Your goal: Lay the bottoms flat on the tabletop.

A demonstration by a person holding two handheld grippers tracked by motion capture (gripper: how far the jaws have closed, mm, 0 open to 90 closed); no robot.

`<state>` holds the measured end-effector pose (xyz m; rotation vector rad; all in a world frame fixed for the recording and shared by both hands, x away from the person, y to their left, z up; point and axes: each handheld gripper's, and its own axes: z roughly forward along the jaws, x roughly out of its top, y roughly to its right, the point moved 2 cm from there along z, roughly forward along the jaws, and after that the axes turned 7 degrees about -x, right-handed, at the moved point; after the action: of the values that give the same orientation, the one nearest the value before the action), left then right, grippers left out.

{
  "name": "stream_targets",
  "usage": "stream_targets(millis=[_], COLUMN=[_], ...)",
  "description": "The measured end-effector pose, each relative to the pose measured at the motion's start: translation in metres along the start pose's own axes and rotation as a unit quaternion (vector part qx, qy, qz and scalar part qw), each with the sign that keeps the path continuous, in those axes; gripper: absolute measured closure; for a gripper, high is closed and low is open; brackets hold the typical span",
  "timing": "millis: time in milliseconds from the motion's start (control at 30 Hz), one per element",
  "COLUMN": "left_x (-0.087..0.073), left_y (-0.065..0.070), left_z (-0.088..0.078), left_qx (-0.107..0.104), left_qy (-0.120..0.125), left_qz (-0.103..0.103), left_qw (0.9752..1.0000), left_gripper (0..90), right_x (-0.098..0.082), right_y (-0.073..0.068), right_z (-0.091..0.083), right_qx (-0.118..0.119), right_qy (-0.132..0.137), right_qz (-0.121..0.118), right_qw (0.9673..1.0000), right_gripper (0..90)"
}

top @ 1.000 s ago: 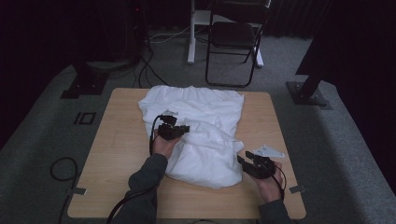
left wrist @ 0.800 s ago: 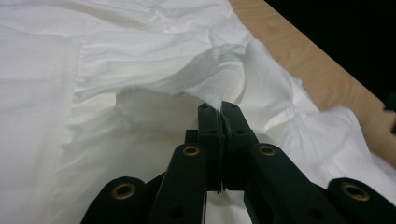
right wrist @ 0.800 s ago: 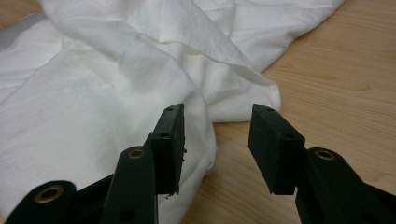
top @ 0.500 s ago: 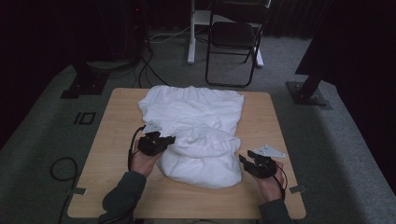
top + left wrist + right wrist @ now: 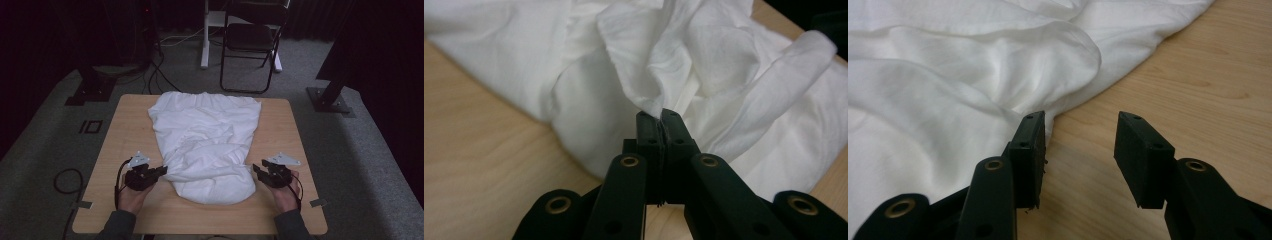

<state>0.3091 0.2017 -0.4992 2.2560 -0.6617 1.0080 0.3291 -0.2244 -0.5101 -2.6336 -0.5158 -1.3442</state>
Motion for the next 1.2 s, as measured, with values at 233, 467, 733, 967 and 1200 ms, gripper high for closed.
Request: stream_targets(millis=[233,467,733,967,1200], left_x=[-0.019,-0.04,0.006,0.058,0.09], left_y=[-0.008,-0.012,-0.019,-0.02,-0.008], left_z=[-0.009,-0.014,-0.012,0.034,0.088], left_qx=[0.015,0.009,0.044,0.034,0.009], left_qy=[-0.007,-0.019,0.023,0.003,-0.027], left_qz=[-0.017,-0.034,-0.022,0.006,0.021], left_qw=[0.9997,0.9992,0.9985,0.9994,0.9994], left_gripper=[89.2,88.5,64.2,56.2,47.9], right_x=[0.014,0.02,0.029,0.033,0.027], right_y=[-0.004,-0.011,-0.017,-0.03,-0.045], right_z=[0.011,0.021,0.036,0.055,0.068], right_qx=[0.002,0.011,0.029,0.053,0.077], right_qy=[0.005,0.005,0.007,-0.009,-0.037], right_qz=[-0.005,-0.008,0.008,0.012,-0.004], right_qw=[1.0,0.9999,0.9995,0.9985,0.9963], right_gripper=[54.6,54.1,53.8,52.0,52.1])
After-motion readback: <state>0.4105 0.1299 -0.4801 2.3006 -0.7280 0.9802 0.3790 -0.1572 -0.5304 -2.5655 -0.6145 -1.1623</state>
